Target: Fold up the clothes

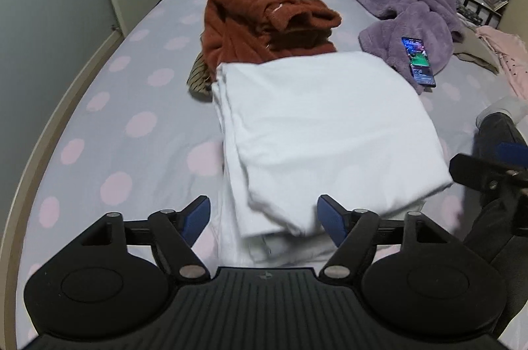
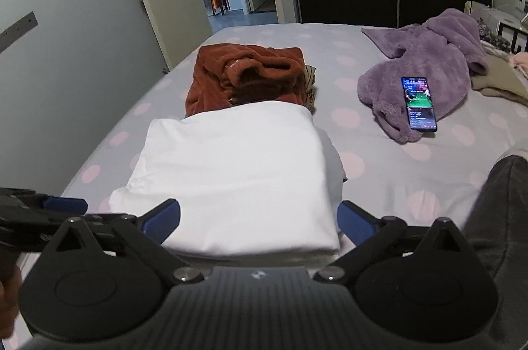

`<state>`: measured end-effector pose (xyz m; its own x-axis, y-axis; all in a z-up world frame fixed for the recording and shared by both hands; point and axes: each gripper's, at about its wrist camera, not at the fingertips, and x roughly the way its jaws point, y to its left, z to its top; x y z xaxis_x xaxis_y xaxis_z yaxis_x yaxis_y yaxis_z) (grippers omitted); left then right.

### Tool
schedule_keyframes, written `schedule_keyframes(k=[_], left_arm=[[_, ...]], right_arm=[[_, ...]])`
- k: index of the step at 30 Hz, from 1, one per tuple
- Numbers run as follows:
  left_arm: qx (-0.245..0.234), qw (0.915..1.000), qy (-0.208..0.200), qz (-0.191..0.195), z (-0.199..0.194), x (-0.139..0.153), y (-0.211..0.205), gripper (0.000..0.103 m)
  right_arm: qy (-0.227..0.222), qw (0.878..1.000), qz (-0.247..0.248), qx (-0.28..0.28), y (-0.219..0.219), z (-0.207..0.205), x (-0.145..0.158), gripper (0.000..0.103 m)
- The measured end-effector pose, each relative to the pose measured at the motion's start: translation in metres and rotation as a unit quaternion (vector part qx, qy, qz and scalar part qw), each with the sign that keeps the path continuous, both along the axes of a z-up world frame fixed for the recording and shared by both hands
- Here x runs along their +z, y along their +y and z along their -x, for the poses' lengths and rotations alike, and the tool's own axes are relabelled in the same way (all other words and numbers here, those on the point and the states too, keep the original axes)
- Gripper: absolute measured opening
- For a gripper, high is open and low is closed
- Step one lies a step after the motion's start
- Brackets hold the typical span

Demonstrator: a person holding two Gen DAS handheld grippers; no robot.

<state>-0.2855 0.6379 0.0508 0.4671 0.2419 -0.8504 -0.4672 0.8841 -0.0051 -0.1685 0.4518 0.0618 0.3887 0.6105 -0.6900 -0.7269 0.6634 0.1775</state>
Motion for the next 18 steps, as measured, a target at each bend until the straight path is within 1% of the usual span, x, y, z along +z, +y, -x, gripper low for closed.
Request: schedule_keyframes(k=[2,5,8,13,16,18], left_arm=[[0.001,1.0000,0.002,0.000,0.004,0.000,-0.006,0.074],[0.001,0.9999,0.011,-0.010,0.006,0.002,-0.015,0.074],[0.001,0.9996,0.023,-0.016,0.007,0.003,-0.020,0.074],[0.004,0.9994,0.023,-0.024,0.012,0.008,-0.023,0.074],[0.006,0.9987,0.038,-0.034,0.011,0.009,-0.025,0.074],[0.007,0.9985,0.045,-0.031,0.010,0.011,-0.025,0.074]], right_arm=[[-0.006,1.000,0.013,-0.001,0.001,0.007,0.005,0.102],[-0.011,0.999,0.031,-0.008,0.003,0.014,0.010,0.102],[-0.009,0.999,0.036,-0.007,0.004,0.018,0.011,0.102],[-0.006,0.999,0.041,-0.006,0.003,0.024,0.010,0.102],[-0.008,0.999,0.047,-0.003,0.004,0.030,0.011,0.102],[-0.012,0.999,0.051,0.000,0.005,0.033,0.013,0.102]])
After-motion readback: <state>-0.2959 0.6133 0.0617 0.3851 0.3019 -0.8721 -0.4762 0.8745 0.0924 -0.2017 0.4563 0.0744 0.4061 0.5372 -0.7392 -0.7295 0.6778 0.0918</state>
